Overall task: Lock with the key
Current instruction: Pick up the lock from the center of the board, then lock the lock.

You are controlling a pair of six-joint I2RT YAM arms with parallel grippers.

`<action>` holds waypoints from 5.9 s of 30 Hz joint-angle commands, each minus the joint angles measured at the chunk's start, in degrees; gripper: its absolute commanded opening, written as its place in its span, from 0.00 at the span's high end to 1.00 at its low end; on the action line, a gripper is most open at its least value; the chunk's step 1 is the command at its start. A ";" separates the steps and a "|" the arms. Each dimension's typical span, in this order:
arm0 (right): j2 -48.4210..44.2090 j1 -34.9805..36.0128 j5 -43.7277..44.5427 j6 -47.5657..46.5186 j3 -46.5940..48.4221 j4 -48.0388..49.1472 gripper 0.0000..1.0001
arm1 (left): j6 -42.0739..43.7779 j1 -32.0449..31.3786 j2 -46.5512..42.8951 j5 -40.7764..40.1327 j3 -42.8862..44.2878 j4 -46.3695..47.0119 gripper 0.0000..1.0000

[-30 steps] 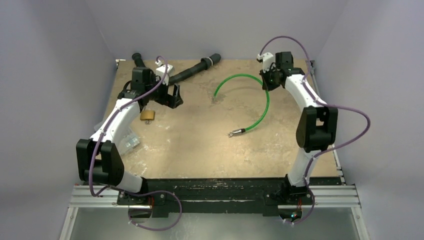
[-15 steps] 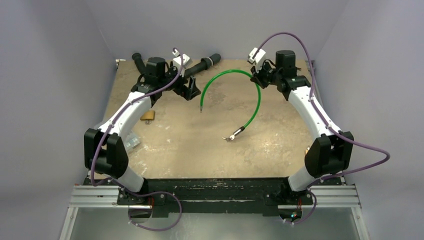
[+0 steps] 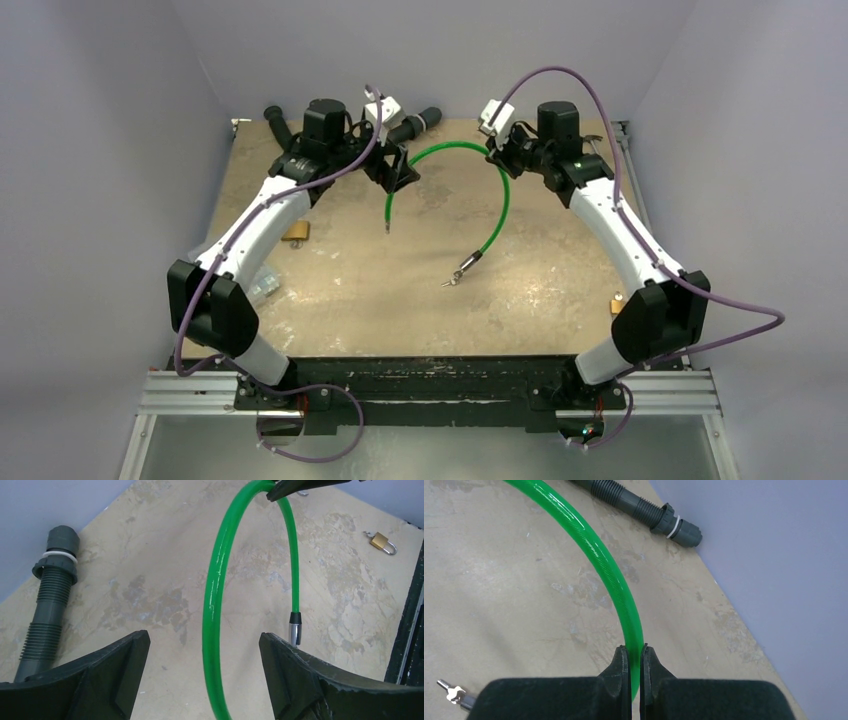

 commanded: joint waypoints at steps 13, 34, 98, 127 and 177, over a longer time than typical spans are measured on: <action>-7.77 1.77 -3.84 2.31 -0.41 8.98 1.00 | -4.53 -3.64 -2.43 -7.84 -0.55 -3.61 0.99; -10.26 -0.06 1.24 54.55 -15.20 18.23 0.01 | -32.77 -3.55 -13.72 -24.14 1.31 11.13 1.00; 5.87 3.81 -9.45 73.24 -11.75 38.73 0.43 | -38.49 -6.19 -13.17 -20.65 11.47 11.74 1.00; 10.00 5.63 2.66 76.76 -9.52 30.09 0.27 | -42.26 -6.27 -11.50 -20.86 12.03 16.18 1.00; 0.21 3.59 -31.01 100.04 0.96 86.32 1.00 | -72.87 5.18 -2.95 -21.42 21.71 33.00 1.00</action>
